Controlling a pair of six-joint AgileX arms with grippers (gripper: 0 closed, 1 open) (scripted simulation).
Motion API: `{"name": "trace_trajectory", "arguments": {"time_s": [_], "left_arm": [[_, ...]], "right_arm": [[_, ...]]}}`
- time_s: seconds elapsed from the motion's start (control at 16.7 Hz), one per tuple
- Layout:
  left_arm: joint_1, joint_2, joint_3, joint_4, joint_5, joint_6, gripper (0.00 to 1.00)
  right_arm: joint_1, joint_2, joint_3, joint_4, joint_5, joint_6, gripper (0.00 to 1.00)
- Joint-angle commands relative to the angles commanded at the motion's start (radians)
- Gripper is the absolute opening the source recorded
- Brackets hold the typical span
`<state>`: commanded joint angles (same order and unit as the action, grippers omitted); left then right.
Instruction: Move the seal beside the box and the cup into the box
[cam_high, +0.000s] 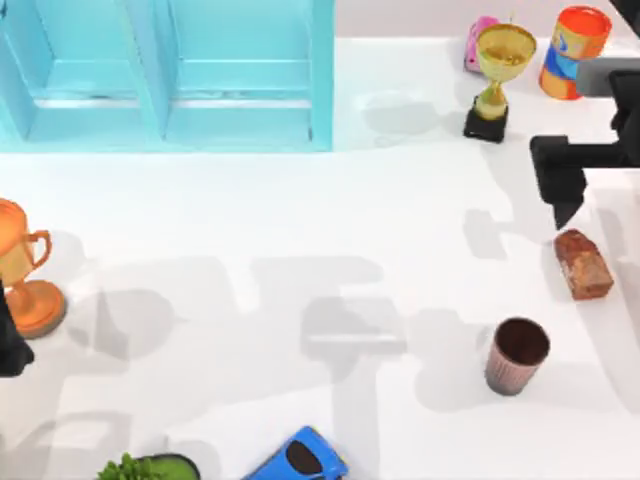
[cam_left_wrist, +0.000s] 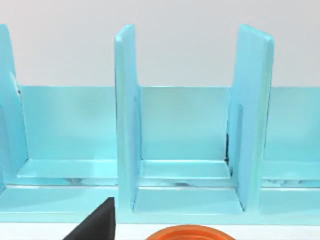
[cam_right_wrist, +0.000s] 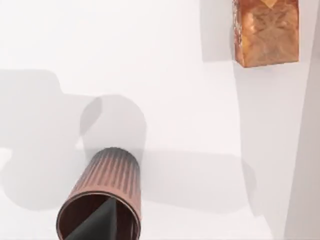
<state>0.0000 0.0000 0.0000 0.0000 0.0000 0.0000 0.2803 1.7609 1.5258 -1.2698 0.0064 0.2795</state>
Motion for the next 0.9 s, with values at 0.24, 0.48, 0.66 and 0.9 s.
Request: {"name": "trace_trajectory", "arguments": {"time_s": [0.24,0.48,0.66,0.9], "left_arm": [[0.000,0.000,0.000,0.000,0.000,0.000,1.00],[0.000,0.000,0.000,0.000,0.000,0.000,1.00],[0.000,0.000,0.000,0.000,0.000,0.000,1.00],[0.000,0.000,0.000,0.000,0.000,0.000,1.00]], "right_arm": [[0.140,-0.062,-0.176,0.053,-0.004,0.150,1.00],[0.192,-0.088,-0.231,0.075,-0.007,0.204,1.00],[0.188,-0.083,-0.231,0.075,-0.007,0.203,1.00],[0.191,-0.059,-0.303,0.176,-0.007,0.203,1.00]]}}
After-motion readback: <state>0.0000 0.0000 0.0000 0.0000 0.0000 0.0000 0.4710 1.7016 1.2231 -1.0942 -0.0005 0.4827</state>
